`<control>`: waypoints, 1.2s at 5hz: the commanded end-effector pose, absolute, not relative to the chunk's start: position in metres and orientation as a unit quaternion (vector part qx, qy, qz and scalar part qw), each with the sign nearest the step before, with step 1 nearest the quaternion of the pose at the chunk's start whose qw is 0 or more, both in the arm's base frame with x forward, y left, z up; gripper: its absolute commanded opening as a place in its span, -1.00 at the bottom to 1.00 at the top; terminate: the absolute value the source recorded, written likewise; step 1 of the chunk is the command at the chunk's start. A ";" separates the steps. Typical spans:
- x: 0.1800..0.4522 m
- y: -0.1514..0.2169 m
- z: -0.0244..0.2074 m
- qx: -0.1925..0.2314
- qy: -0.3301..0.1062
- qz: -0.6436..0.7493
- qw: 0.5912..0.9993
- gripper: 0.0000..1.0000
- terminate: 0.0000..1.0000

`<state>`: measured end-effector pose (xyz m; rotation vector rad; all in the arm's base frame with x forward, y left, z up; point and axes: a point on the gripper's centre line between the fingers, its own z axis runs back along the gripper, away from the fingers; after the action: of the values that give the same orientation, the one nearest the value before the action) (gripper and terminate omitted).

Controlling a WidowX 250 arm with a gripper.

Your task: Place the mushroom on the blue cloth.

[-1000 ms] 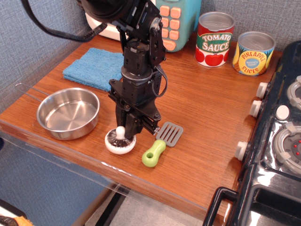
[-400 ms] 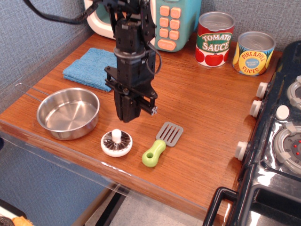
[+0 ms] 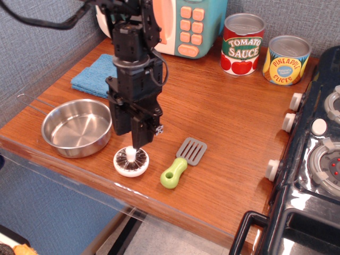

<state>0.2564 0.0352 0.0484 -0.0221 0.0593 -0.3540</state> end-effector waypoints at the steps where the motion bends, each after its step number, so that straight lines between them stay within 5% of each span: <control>1: 0.242 0.048 0.056 0.006 0.002 -0.182 0.983 1.00 -1.00; 3: 0.247 0.051 0.043 0.018 0.012 -0.171 0.985 1.00 -1.00; 4: 0.250 0.048 0.037 0.022 0.018 -0.168 0.985 -1.00 -1.00; 6: 0.251 0.044 0.026 0.037 0.028 -0.168 0.985 -1.00 -1.00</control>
<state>0.2547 0.0359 0.0261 0.0682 0.0676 -0.3387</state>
